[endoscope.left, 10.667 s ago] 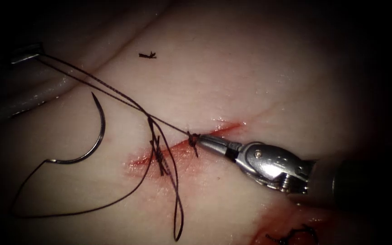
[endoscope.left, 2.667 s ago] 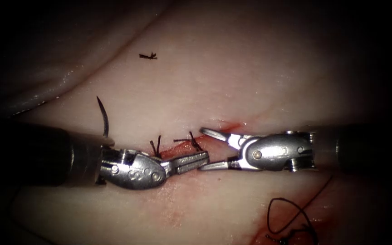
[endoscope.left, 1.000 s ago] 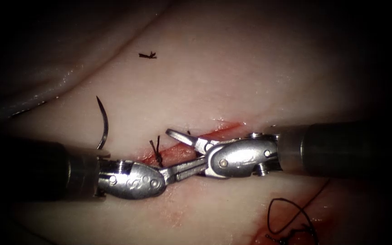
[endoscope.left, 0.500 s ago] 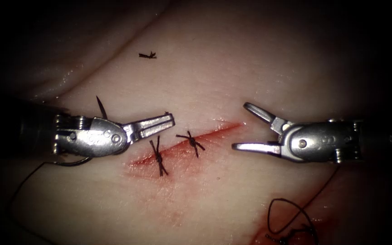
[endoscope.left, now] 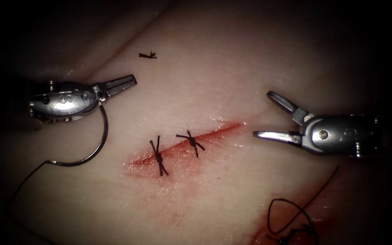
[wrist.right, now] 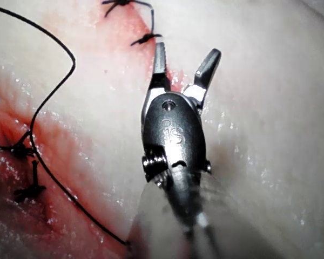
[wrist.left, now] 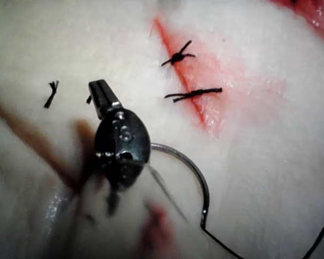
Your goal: Wound Closure
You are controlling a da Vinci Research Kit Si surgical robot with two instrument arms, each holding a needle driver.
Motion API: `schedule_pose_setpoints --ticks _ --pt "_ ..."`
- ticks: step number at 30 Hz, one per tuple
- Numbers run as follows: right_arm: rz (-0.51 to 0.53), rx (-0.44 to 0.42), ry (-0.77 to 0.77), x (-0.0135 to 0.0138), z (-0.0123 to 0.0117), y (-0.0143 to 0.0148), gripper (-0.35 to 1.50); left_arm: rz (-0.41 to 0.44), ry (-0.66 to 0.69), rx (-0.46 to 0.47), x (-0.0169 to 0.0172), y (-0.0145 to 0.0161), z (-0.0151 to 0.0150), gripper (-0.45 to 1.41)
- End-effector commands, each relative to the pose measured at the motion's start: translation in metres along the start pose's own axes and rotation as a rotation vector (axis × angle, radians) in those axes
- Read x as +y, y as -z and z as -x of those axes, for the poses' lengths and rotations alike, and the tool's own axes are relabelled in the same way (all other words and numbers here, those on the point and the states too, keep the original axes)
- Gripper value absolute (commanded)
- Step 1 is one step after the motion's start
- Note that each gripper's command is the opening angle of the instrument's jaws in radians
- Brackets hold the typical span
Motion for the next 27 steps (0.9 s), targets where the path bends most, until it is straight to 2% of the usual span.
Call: schedule_pose_setpoints --ticks 1,6,11,15,16,17,20,27 --pt "-0.002 0.003 0.000 -0.0006 0.0005 -0.0011 1.48 -0.004 0.012 -0.005 -0.0002 -0.0007 0.0006 -0.45" --pt "0.003 0.004 -0.007 -0.0007 0.0009 -0.0013 1.47 -0.059 0.142 -0.080 -0.0033 -0.0009 0.0015 -0.45" --pt "0.006 0.003 -0.014 -0.0008 0.0012 -0.0014 1.45 -0.045 0.232 -0.176 -0.0045 -0.0011 0.0028 -0.05" --pt "0.003 -0.002 -0.018 -0.0010 0.0013 -0.0017 1.45 -0.038 0.280 -0.307 -0.0044 -0.0008 0.0044 -0.03" --pt "0.003 -0.002 -0.018 -0.0010 0.0013 -0.0017 1.45 -0.040 0.285 -0.350 -0.0041 -0.0007 0.0049 0.06" --pt "0.003 -0.002 -0.018 -0.0010 0.0013 -0.0017 1.45 -0.043 0.304 -0.452 -0.0036 -0.0005 0.0056 0.22" --pt "0.002 0.000 -0.018 -0.0011 0.0013 -0.0018 1.45 -0.019 0.320 -0.544 -0.0031 -0.0002 0.0064 0.61" --pt "-0.003 0.004 -0.022 -0.0013 0.0014 -0.0021 1.43 -0.012 0.314 -0.577 -0.0028 0.0017 0.0069 0.83"
